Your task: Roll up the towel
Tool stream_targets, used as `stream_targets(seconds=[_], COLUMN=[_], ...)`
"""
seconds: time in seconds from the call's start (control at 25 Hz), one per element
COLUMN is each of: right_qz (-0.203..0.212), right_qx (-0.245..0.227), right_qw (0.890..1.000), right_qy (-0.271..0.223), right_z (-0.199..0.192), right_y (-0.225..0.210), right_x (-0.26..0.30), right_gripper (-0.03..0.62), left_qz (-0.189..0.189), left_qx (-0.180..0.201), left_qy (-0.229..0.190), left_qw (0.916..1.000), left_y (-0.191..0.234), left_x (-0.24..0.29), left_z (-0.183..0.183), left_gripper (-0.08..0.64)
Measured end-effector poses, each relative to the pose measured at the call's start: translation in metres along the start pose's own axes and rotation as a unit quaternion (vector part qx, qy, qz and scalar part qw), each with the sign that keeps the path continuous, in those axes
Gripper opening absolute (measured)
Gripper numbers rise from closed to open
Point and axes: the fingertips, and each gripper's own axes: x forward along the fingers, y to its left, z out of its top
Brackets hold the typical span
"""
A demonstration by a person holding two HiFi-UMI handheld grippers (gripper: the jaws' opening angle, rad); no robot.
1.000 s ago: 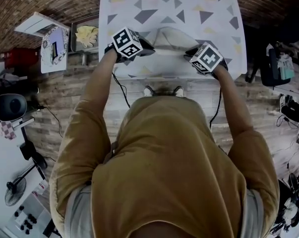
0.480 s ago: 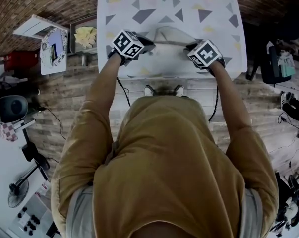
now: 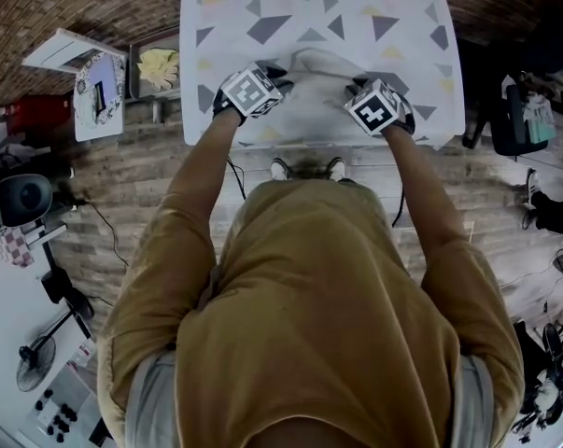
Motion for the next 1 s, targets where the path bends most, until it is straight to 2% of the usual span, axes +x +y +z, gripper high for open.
stream_targets(seconds=[0.16,0.32,0.48,0.64,0.8,0.88,1.0], right_qz=[-0.036,-0.036,-0.032,-0.031,-0.027,-0.022,-0.035], right_qx=[0.028,0.026,0.014,0.011,0.011,0.013,-0.005], right_qw=[0.998,0.998,0.999,0.999,0.999,0.999,0.999], right_qy=[-0.035,-0.034,-0.038,-0.042,-0.046,-0.045,-0.042], right_z=[0.001,0.000,0.000,-0.001,0.000,0.000,-0.001], right_y=[-0.008,-0.007,-0.008,-0.009,-0.010,-0.006,-0.003], right_x=[-0.001,0.000,0.000,-0.003,-0.010,-0.017,-0.026], right_gripper=[0.094,0.098,0.098,0.097,0.097,0.097,0.098], left_qz=[0.018,0.021,0.005,-0.045,-0.096,-0.101,-0.082], left_qx=[-0.012,-0.011,0.001,-0.030,-0.104,-0.119,-0.113], left_qy=[-0.014,-0.025,-0.013,-0.011,-0.032,-0.027,-0.010], left_qw=[0.9997,0.9994,0.9999,0.9985,0.9894,0.9874,0.9902], left_y=[0.003,0.002,-0.002,-0.011,-0.017,-0.018,-0.018], left_x=[0.002,0.003,0.003,-0.003,-0.014,-0.015,-0.008], left_z=[-0.002,-0.003,-0.006,-0.006,-0.002,-0.005,-0.014], left_gripper=[0.143,0.143,0.139,0.091,0.086,0.086,0.086])
